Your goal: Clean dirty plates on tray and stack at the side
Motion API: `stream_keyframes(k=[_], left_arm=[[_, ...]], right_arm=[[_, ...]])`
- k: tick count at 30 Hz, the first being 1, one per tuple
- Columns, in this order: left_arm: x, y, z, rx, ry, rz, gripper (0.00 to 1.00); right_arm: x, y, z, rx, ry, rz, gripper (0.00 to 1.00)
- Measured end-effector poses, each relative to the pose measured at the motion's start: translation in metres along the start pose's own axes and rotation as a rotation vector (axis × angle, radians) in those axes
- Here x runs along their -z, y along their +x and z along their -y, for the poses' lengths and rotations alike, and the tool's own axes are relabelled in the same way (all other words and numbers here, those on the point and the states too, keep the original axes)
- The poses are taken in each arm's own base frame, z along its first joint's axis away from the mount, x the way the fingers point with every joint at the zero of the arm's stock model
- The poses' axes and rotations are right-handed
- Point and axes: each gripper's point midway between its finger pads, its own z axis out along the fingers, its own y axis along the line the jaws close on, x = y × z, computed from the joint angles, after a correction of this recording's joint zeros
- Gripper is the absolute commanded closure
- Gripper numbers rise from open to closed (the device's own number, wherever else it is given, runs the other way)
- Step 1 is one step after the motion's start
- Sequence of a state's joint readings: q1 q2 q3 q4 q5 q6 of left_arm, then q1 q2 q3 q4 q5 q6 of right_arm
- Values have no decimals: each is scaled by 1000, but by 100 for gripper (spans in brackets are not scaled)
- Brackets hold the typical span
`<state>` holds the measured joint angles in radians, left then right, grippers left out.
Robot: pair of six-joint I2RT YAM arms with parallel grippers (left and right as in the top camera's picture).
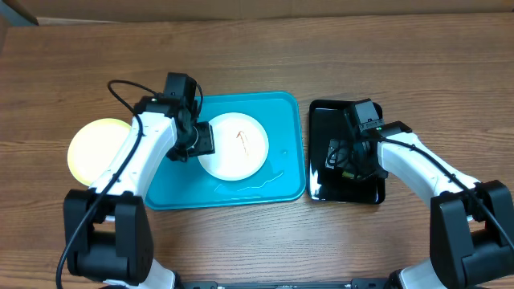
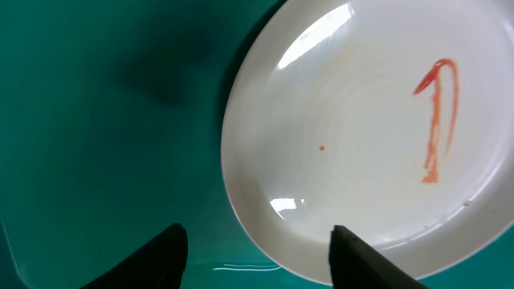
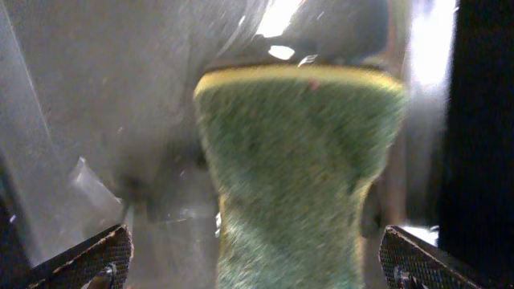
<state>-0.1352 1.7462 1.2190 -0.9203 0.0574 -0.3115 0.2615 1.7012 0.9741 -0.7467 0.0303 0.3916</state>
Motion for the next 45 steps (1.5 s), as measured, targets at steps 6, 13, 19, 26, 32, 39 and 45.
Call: stream_keyframes(k=[6,13,19,26,32,39,45], left_arm=[[-34,11,-6,16,-18,-45,61],[-53,15,-8,37,-24,-70,68],[-53,15,-4,61,-2,-73,81],[-52,13,2,73,36,-74,96],[-53,15,2,80,36,-82,91],[-53,15,2,82,37,-86,92],[-53,16,2,83,38,-87,96]], right_arm=[[0,3,-5,0,-27,-15,0],[0,6,-4,0,-24,-28,0],[0,6,-3,0,-20,-27,0],[0,14,1,0,-3,-59,2],[0,15,2,0,1,-63,1],[1,17,3,1,6,-73,3],[13,20,5,3,27,-115,3]])
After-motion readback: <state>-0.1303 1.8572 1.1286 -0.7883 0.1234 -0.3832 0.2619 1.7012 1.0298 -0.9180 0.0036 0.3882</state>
